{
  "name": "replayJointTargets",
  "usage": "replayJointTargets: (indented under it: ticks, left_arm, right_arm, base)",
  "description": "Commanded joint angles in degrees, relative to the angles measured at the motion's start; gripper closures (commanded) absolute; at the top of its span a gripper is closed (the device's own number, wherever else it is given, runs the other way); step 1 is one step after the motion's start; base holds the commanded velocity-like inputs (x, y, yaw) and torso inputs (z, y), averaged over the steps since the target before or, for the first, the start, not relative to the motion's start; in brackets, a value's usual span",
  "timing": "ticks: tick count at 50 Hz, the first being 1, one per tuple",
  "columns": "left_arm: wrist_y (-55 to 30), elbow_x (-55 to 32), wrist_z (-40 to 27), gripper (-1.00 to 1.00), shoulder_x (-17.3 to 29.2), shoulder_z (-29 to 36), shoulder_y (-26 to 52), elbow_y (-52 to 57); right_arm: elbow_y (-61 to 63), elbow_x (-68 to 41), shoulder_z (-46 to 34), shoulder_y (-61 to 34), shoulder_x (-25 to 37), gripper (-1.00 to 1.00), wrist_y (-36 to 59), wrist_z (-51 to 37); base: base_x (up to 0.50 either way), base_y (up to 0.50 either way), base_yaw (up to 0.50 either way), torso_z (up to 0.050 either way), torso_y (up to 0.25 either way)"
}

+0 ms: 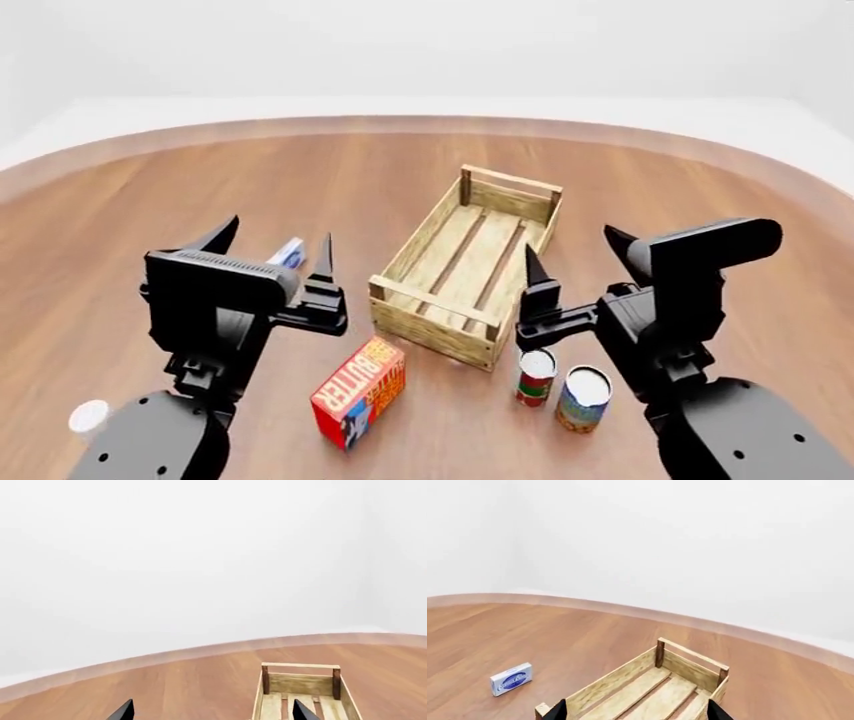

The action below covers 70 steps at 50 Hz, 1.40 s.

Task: Pick up the ketchup, and put it in the wooden tray.

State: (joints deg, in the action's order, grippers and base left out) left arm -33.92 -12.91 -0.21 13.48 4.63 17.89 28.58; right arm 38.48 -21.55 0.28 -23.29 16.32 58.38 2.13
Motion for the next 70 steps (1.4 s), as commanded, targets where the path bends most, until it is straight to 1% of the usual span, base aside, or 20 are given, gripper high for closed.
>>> replayJointTargets:
  ticks: [1, 13, 50, 56, 62, 70]
  left_arm:
    - [-0.78, -0.48, -1.16, -1.0, 0.22, -1.29, 0.99, 0.39]
    - [-1.15, -1.1, -2.2, -1.0, 0.24, -2.39, 0.63, 0.55]
    - [-1.84, -2.33, -4.42, -1.0, 0.45, -2.99, 0.62, 1.96]
    - [-1.8, -2.32, -4.74, -1.0, 0.61, -3.05, 0.84, 1.73]
    - [-1.84, -2.48, -5.0, -1.0, 0.76, -3.21, 1.1, 1.78]
    - [-1.99, -2.83, -5.44, -1.0, 0.92, -3.72, 1.46, 1.82]
  right_arm:
    - [-0.93, -1.64, -0.18, -2.34, 0.77, -1.0, 0.5, 1.65]
    - [-3.07, -0.74, -3.18, -3.17, 1.6, -1.0, -1.6, 2.62]
    - [-3.13, -1.0, -3.97, -3.58, 2.69, -1.0, -1.92, 1.88]
    - [-2.74, -0.23, -5.17, -3.65, 3.59, -1.0, -0.5, 1.04]
    - [-2.6, -1.1, -4.81, -3.94, 3.2, -1.0, 1.11, 0.75]
    - [-3.29, -1.48, -4.75, -4.3, 2.91, -1.0, 1.3, 0.61]
  base:
    - [0.02, 0.0, 0.5, 0.0, 0.0]
    - [0.04, 0.0, 0.5, 0.0, 0.0]
    - [0.07, 0.01, 0.5, 0.0, 0.0]
    - [0.0, 0.0, 0.0, 0.0, 0.0]
    - [0.0, 0.0, 0.0, 0.0, 0.0]
    - [0.14, -0.41, 0.0, 0.0, 0.0]
